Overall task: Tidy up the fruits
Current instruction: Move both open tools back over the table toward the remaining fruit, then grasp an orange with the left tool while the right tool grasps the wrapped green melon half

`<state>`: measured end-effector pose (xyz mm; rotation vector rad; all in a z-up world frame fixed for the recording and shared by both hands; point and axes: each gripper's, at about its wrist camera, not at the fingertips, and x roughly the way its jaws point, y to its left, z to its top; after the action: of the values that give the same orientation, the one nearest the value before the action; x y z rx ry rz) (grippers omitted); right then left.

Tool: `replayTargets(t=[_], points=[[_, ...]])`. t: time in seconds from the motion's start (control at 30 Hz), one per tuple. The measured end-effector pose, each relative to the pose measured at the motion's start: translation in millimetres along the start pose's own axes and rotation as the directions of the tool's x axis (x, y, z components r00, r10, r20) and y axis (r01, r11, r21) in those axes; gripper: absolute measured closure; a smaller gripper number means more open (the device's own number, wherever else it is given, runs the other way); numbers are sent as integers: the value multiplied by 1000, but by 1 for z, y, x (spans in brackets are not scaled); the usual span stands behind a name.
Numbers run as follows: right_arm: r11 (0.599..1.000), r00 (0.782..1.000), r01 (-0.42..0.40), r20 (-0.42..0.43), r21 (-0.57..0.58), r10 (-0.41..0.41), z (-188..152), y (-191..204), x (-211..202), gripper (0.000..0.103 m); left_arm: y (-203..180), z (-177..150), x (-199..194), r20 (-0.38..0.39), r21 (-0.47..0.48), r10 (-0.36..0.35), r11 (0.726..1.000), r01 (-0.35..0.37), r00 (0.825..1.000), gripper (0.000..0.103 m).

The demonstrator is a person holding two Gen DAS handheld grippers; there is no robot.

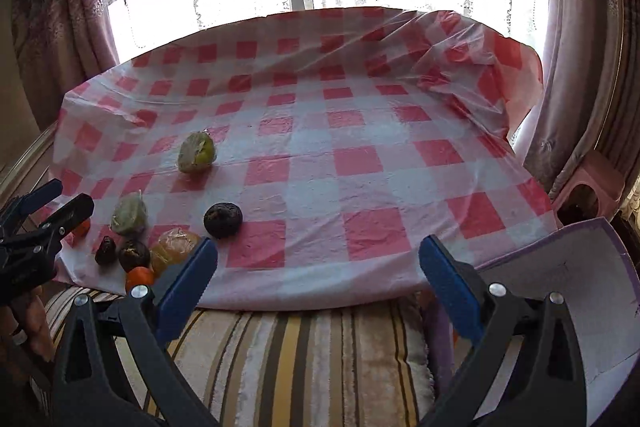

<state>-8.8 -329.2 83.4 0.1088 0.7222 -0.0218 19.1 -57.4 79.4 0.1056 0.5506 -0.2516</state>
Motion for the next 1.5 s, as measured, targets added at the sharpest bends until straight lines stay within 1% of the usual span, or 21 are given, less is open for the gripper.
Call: replayTargets(t=[0.17, 0.2, 0.23, 0.3, 0.37, 0.43, 0.53, 0.6, 0.63, 0.73, 0.83, 0.87, 0.93, 0.97, 1.03, 1.13, 1.33, 1.5], points=[[999, 999, -37, -20, -32, 37, -2, 24, 13, 2, 61, -13, 5, -50, -113, 74, 990, -79, 996, 12], [998, 999, -45, -24, -39, 44, -2, 29, 15, 2, 71, -14, 7, -63, -131, 90, 987, -97, 994, 13], [997, 998, -55, -28, -45, 53, -2, 33, 18, 2, 79, -16, 10, -80, -145, 105, 983, -115, 991, 16], [996, 997, -72, -40, -61, 70, -2, 43, 25, 2, 91, -19, 16, -117, -157, 115, 979, -133, 986, 21], [993, 995, -88, -51, -79, 84, -1, 54, 31, 2, 100, -23, 23, -147, -155, 120, 977, -143, 982, 21], [990, 993, -103, -59, -97, 98, 1, 66, 36, 2, 109, -27, 28, -173, -156, 125, 976, -153, 977, 25], [985, 991, -124, -63, -122, 117, 5, 86, 44, 2, 120, -33, 34, -205, -155, 136, 973, -170, 969, 26], [980, 991, -129, -66, -149, 120, 7, 101, 49, 2, 125, -37, 39, -225, -132, 151, 974, -184, 962, 27], [978, 991, -128, -67, -166, 118, 8, 108, 52, 2, 126, -38, 40, -231, -128, 148, 975, -181, 962, 30], [968, 992, -116, -66, -224, 104, 12, 131, 59, 2, 132, -41, 44, -245, -138, 132, 976, -170, 960, 31], [956, 994, -99, -65, -275, 85, 14, 153, 65, 2, 135, -43, 49, -267, -143, 142, 972, -185, 953, 32], [953, 995, -97, -64, -288, 82, 14, 159, 67, 2, 136, -44, 51, -276, -145, 142, 972, -187, 951, 34], [947, 995, -92, -64, -307, 76, 15, 172, 71, 2, 136, -45, 56, -289, -141, 136, 973, -182, 948, 41], [944, 995, -87, -67, -318, 69, 15, 178, 73, 2, 136, -46, 58, -292, -136, 139, 973, -185, 946, 42], [936, 996, -78, -69, -343, 57, 16, 190, 78, 2, 136, -47, 60, -299, -134, 137, 974, -184, 944, 53], [921, 995, -79, -86, -381, 49, 15, 209, 85, 2, 137, -49, 62, -301, -138, 119, 976, -167, 946, 57], [896, 994, -59, -111, -440, 11, 11, 237, 101, 2, 137, -51, 61, -289, -135, 118, 977, -163, 950, 58], [883, 992, -43, -125, -467, -18, 9, 250, 113, 2, 137, -52, 60, -286, -136, 118, 977, -162, 951, 58]])
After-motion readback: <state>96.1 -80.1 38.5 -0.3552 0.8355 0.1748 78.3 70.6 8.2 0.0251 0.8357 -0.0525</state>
